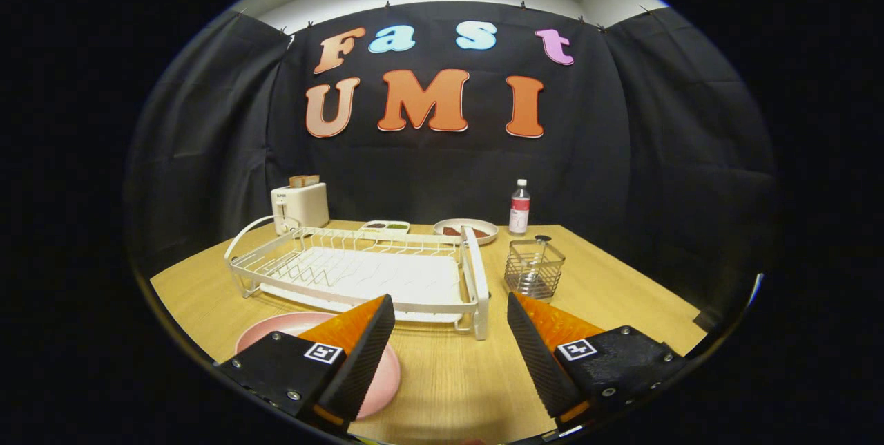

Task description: Take the plate from the dish rack, then take the spoon from the basket and place it into the plate.

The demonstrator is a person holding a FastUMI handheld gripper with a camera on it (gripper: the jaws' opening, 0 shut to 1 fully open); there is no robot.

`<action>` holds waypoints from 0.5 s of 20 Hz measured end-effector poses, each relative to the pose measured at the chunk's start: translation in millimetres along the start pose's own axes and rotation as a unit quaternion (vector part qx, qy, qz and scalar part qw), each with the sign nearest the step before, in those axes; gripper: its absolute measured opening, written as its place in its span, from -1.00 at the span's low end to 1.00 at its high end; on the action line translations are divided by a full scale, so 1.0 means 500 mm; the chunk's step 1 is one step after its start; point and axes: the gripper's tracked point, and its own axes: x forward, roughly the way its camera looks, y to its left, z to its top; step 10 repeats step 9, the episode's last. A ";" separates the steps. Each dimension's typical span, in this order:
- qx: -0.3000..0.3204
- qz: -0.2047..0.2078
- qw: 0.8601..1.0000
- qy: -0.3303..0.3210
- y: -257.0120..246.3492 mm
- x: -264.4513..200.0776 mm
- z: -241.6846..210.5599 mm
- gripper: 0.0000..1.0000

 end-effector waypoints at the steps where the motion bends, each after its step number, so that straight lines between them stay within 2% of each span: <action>1: 0.004 0.000 1.000 0.001 -0.013 0.000 0.007 0.94; 3: 0.013 0.000 1.000 0.003 -0.035 -0.001 0.015 0.94; 8: 0.012 -0.042 0.999 0.001 -0.114 0.002 0.009 0.94; 10: 0.014 -0.046 0.999 0.002 -0.120 0.002 0.007 0.94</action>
